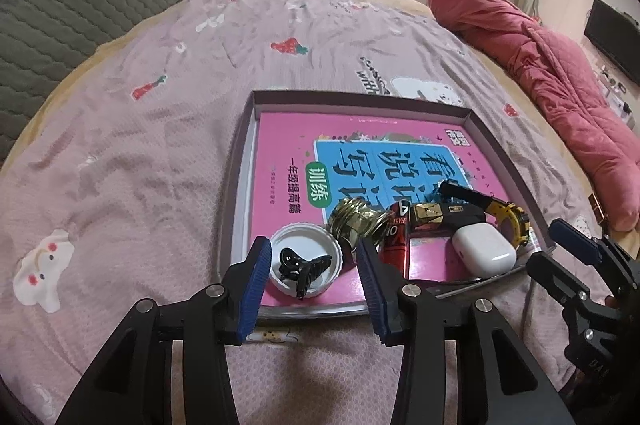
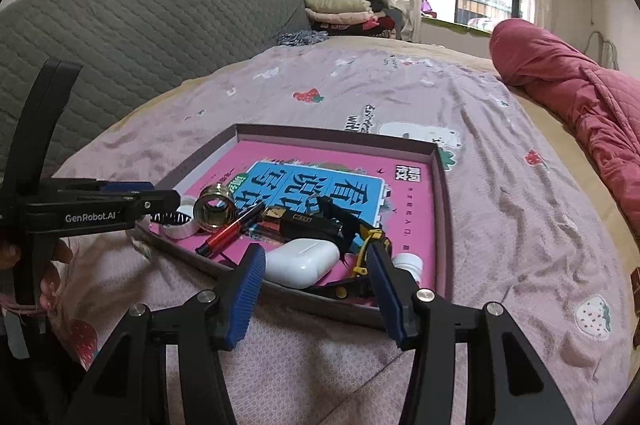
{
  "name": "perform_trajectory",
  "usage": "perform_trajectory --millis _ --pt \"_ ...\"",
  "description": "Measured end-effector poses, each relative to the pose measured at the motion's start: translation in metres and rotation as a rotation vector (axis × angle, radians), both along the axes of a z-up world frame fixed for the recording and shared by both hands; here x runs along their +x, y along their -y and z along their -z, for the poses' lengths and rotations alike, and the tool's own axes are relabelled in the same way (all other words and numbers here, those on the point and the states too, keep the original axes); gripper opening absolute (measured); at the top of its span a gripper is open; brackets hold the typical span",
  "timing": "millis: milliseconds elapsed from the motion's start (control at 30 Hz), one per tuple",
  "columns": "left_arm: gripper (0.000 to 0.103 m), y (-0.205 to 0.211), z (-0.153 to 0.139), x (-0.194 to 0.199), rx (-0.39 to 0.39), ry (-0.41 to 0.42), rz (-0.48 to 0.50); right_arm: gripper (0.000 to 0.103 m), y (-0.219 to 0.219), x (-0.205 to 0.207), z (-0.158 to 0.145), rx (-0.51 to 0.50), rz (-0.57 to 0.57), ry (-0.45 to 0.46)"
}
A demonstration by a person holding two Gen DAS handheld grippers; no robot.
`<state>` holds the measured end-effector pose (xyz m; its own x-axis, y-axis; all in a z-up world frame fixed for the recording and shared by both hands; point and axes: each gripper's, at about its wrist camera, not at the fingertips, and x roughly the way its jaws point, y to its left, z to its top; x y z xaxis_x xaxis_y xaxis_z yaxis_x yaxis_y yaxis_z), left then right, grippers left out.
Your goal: Organize rigid objects
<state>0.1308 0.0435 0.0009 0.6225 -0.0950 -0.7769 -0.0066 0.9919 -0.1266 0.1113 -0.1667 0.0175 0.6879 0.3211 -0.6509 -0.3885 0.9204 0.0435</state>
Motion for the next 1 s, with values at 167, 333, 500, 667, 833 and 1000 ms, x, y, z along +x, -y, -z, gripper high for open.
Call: perform_trajectory --millis 167,333,500,667,833,1000 --pt "0.052 -0.001 -0.011 -0.009 0.007 0.020 -0.005 0.053 0.008 -0.003 -0.006 0.029 0.050 -0.013" --pt "0.058 0.000 -0.021 -0.022 -0.002 0.035 -0.001 0.059 0.013 -0.013 -0.015 0.045 0.082 0.000" --pt "0.064 0.001 -0.030 -0.037 -0.006 0.049 -0.003 0.060 0.008 -0.024 -0.021 0.046 0.093 -0.001" --pt "0.070 0.000 -0.037 -0.052 -0.025 0.054 -0.025 0.060 0.007 -0.033 -0.023 0.058 0.111 -0.017" --pt "0.074 0.005 -0.038 -0.061 0.009 0.047 -0.035 0.060 0.006 -0.042 -0.026 0.043 0.118 -0.019" --pt "0.074 0.011 -0.038 -0.073 0.056 0.047 -0.044 0.060 0.006 -0.051 -0.024 0.055 0.137 -0.051"
